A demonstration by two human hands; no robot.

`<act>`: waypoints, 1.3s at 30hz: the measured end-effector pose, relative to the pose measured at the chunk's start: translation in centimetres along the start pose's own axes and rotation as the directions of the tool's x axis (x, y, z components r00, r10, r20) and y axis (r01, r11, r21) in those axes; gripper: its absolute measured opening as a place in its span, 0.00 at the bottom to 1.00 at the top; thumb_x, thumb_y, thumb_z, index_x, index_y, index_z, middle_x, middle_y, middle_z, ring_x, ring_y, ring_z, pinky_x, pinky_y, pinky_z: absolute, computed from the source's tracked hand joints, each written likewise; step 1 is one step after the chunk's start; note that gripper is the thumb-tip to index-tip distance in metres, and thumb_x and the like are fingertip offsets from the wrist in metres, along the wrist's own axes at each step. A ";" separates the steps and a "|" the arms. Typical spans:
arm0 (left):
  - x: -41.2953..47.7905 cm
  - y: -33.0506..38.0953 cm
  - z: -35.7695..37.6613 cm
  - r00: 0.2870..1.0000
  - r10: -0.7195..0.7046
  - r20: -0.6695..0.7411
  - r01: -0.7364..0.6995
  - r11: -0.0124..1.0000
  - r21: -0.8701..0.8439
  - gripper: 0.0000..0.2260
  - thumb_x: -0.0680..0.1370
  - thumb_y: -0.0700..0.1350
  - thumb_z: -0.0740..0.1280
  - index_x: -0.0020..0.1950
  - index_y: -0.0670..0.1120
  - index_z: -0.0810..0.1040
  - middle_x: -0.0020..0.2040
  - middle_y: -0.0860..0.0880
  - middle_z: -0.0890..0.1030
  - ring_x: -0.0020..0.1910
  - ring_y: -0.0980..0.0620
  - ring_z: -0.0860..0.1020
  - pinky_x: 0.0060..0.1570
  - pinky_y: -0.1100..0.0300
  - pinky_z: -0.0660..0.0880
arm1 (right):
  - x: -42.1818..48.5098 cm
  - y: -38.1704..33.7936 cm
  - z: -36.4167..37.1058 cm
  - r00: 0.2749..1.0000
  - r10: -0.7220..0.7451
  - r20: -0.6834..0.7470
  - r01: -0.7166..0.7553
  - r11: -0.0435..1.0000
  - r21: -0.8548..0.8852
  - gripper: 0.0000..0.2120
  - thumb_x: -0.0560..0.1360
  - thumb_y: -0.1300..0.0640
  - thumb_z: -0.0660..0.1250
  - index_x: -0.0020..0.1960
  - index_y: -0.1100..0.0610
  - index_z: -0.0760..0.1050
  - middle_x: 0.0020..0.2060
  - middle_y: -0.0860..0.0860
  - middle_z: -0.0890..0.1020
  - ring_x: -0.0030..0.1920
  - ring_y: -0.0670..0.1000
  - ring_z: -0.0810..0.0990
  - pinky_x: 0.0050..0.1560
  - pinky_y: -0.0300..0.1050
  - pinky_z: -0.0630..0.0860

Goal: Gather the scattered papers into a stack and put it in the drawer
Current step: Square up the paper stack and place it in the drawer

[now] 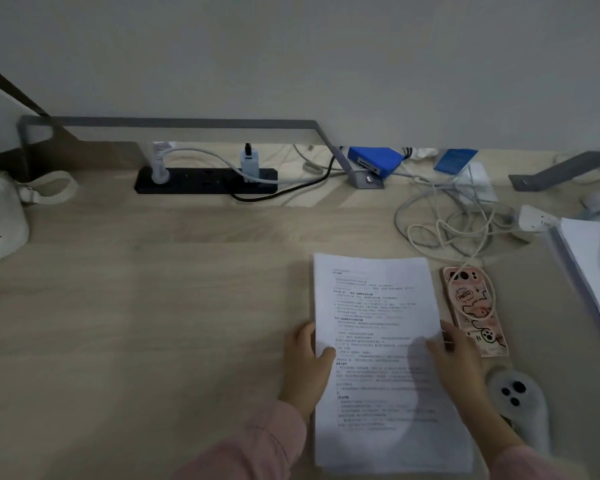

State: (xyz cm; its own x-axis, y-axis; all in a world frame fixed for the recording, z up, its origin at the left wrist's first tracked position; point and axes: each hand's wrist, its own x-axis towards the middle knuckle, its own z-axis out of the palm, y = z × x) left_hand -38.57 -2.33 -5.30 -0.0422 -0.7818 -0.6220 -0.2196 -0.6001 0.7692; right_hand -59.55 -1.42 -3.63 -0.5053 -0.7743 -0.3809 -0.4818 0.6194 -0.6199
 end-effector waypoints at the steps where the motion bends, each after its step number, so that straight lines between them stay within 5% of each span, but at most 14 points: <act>1: 0.7 -1.2 0.3 1.000 -0.014 -0.009 0.014 1.000 0.008 0.22 0.65 0.50 0.63 0.59 0.50 0.75 0.60 0.47 0.76 0.56 0.50 0.78 0.57 0.50 0.77 | 0.3 0.4 0.2 1.000 0.001 -0.003 -0.001 0.998 -0.067 0.16 0.74 0.60 0.63 0.61 0.62 0.73 0.54 0.61 0.79 0.52 0.59 0.76 0.52 0.52 0.73; 6: 1.0 -1.5 0.4 0.999 -0.049 -0.002 0.048 0.997 -0.059 0.25 0.67 0.49 0.62 0.65 0.51 0.71 0.64 0.48 0.73 0.60 0.53 0.76 0.62 0.49 0.74 | 1.1 1.7 1.2 0.992 0.126 -0.006 -0.126 0.978 -0.168 0.24 0.69 0.53 0.63 0.62 0.61 0.71 0.57 0.65 0.75 0.56 0.64 0.72 0.56 0.56 0.71; 13: -0.5 -0.3 -3.2 0.996 -0.059 -0.060 0.053 0.994 -0.093 0.22 0.76 0.40 0.61 0.70 0.46 0.66 0.66 0.52 0.69 0.65 0.51 0.71 0.67 0.49 0.68 | 0.7 -0.9 3.3 0.987 0.099 0.130 -0.113 0.988 0.108 0.07 0.72 0.66 0.61 0.46 0.62 0.77 0.43 0.61 0.82 0.45 0.63 0.79 0.43 0.48 0.73; 19: -1.5 -2.5 -9.8 0.975 -0.111 -0.193 0.072 0.978 -0.198 0.23 0.74 0.42 0.62 0.70 0.48 0.66 0.66 0.52 0.70 0.64 0.50 0.72 0.67 0.47 0.68 | -2.4 -4.7 7.3 0.918 0.115 0.380 -0.228 0.936 0.267 0.11 0.74 0.66 0.60 0.53 0.72 0.74 0.40 0.59 0.79 0.39 0.56 0.76 0.40 0.47 0.70; 25: -3.8 -5.4 -17.7 0.957 -0.113 -0.268 0.037 0.961 -0.274 0.16 0.76 0.36 0.60 0.61 0.49 0.74 0.56 0.50 0.80 0.52 0.52 0.79 0.50 0.61 0.77 | -7.3 -8.8 13.0 0.838 0.055 0.543 -0.286 0.892 0.350 0.11 0.75 0.65 0.62 0.57 0.62 0.74 0.46 0.57 0.82 0.41 0.56 0.81 0.35 0.44 0.75; 31: -5.9 -9.3 -24.1 0.913 -0.176 -0.368 0.077 0.961 -0.266 0.19 0.75 0.40 0.63 0.65 0.47 0.70 0.64 0.49 0.73 0.61 0.49 0.74 0.64 0.49 0.71 | -13.2 -11.6 18.3 0.737 -0.038 0.675 -0.295 0.880 0.372 0.16 0.75 0.66 0.63 0.62 0.57 0.73 0.53 0.57 0.83 0.50 0.60 0.83 0.50 0.55 0.80; 35: -6.7 -9.8 -27.8 0.915 -0.143 -0.378 0.003 0.938 -0.347 0.11 0.74 0.33 0.63 0.48 0.47 0.79 0.49 0.46 0.82 0.49 0.47 0.80 0.49 0.58 0.78 | -15.7 -13.7 19.5 0.744 -0.112 0.658 -0.212 0.895 0.392 0.16 0.76 0.64 0.62 0.63 0.57 0.74 0.53 0.56 0.83 0.50 0.59 0.83 0.54 0.58 0.78; 39: -6.7 -7.5 -31.3 0.954 -0.093 -0.285 -0.048 0.890 -0.453 0.12 0.73 0.36 0.67 0.56 0.45 0.77 0.52 0.47 0.82 0.49 0.50 0.81 0.44 0.61 0.78 | -17.4 -17.4 18.2 0.706 -0.254 0.661 -0.093 0.892 0.442 0.15 0.75 0.60 0.64 0.61 0.53 0.76 0.51 0.55 0.85 0.49 0.58 0.84 0.50 0.56 0.80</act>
State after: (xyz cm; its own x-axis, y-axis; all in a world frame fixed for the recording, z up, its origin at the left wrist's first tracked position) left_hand -6.10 2.12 -2.36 0.2577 -0.7380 -0.6237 0.2482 -0.5733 0.7809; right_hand -29.34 -1.04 1.34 0.2388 -0.7897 -0.5650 -0.0658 0.5674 -0.8208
